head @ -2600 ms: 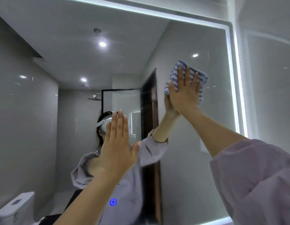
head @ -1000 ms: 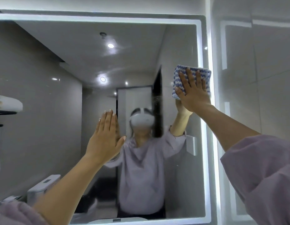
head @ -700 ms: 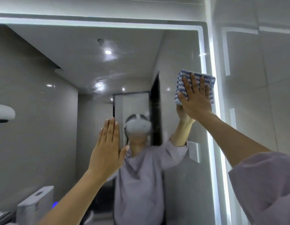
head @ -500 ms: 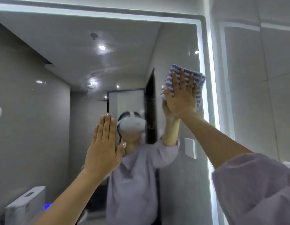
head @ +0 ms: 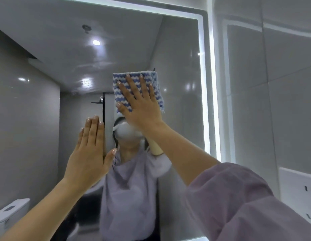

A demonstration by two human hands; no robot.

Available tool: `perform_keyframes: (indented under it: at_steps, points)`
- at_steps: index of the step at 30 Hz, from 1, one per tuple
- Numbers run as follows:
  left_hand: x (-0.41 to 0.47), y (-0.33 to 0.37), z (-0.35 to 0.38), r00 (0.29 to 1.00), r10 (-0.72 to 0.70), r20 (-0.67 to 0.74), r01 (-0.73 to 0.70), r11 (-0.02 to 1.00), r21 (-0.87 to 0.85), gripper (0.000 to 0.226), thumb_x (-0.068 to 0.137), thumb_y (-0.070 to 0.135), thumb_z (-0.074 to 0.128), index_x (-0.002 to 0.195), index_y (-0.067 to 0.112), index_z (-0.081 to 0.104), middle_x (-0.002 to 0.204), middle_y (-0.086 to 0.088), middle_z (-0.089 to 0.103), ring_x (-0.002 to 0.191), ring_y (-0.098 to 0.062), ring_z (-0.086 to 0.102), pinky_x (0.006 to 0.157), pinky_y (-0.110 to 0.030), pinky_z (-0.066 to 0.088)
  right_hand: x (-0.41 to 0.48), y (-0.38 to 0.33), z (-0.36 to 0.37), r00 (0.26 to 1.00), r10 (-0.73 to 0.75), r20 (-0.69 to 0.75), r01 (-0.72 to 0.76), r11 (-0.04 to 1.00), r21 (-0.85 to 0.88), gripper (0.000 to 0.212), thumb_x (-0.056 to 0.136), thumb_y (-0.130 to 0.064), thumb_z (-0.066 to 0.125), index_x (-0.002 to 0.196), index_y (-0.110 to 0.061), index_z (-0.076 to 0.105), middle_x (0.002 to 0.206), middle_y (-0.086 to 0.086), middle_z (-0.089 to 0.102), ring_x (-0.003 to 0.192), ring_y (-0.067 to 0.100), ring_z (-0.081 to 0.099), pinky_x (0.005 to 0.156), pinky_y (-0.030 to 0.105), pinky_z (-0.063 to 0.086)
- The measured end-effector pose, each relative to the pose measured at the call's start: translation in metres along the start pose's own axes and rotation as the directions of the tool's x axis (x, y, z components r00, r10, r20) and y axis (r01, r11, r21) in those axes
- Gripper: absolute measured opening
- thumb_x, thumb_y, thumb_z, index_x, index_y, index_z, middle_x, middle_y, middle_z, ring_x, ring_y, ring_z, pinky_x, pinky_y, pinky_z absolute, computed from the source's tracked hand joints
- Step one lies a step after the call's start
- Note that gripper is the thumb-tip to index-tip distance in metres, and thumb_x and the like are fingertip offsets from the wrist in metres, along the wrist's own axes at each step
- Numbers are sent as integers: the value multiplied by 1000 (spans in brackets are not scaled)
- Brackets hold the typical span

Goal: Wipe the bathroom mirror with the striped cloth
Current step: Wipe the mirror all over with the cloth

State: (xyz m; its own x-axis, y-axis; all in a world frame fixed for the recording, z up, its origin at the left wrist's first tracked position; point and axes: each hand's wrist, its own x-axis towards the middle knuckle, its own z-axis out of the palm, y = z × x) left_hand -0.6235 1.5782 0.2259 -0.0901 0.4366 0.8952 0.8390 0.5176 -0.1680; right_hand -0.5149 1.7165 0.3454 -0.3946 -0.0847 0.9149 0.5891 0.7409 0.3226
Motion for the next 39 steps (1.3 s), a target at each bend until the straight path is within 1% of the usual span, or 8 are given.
perform_keyframes:
  at_steps: [5,9,14,18,22,26,35,39]
  points:
    - [-1,-1,-1,1000,6,4,-6,1000,-17,84,89,59,-1,147,-2,-7,157,-18,-16,147,-28,-15,121,-44,4,-9,46,-3,1000,17,8,-17,999,-46,63,98,-56,16,153,-29,1,162,-2,-2,148,26,-9,116,38,-18]
    - [-1,-1,-1,1000,-1,4,2,1000,-22,86,89,60,-5,147,-2,-6,157,-18,-15,147,-28,-14,121,-44,4,-21,101,-9,989,149,-1,-149,989,-24,62,97,-56,14,153,-32,1,162,-3,-2,148,27,-7,120,44,-7]
    - [-1,0,-3,1000,2,13,-2,1000,-13,83,89,57,3,147,-2,-7,157,-18,-17,147,-28,-16,121,-43,1,-42,163,-12,936,351,-3,-351,936,-5,63,96,-54,12,153,-29,2,162,2,-1,148,29,-8,120,45,-7]
    - [-1,2,-5,1000,-3,14,4,1000,-13,82,88,55,3,146,-1,-11,156,-18,-20,145,-27,-20,119,-39,-7,-49,169,-10,925,381,-15,-380,924,42,63,97,-51,16,153,-26,6,162,4,4,148,32,-4,120,43,-4]
    - [-1,3,-6,1000,-2,10,3,999,-39,81,88,53,7,146,-1,-10,156,-18,-18,145,-29,-18,119,-39,-7,-46,154,-8,891,453,-14,-453,891,5,69,92,-54,9,153,-23,5,162,6,3,148,34,-3,118,44,-6]
    - [-1,4,-8,999,-15,28,17,998,-52,80,89,51,10,145,0,-16,155,-17,-25,144,-27,-23,119,-38,-10,-50,113,-1,872,489,20,-490,871,45,64,96,-51,16,153,-27,1,162,4,-4,147,33,-8,116,45,-12]
    - [0,5,-8,998,-37,53,39,999,-36,80,87,53,1,143,1,-22,153,-16,-31,143,-26,-28,118,-37,-14,-54,-20,8,966,257,36,-259,958,122,67,99,-50,20,152,-25,-10,161,6,-14,145,28,-20,116,45,-17]
    - [0,4,-5,997,-35,64,37,999,-39,81,87,56,-6,144,1,-22,153,-16,-31,143,-26,-28,119,-39,-12,-64,-57,15,986,153,62,-159,983,95,65,99,-53,23,153,-28,-3,161,2,-13,146,29,-19,116,45,-18]
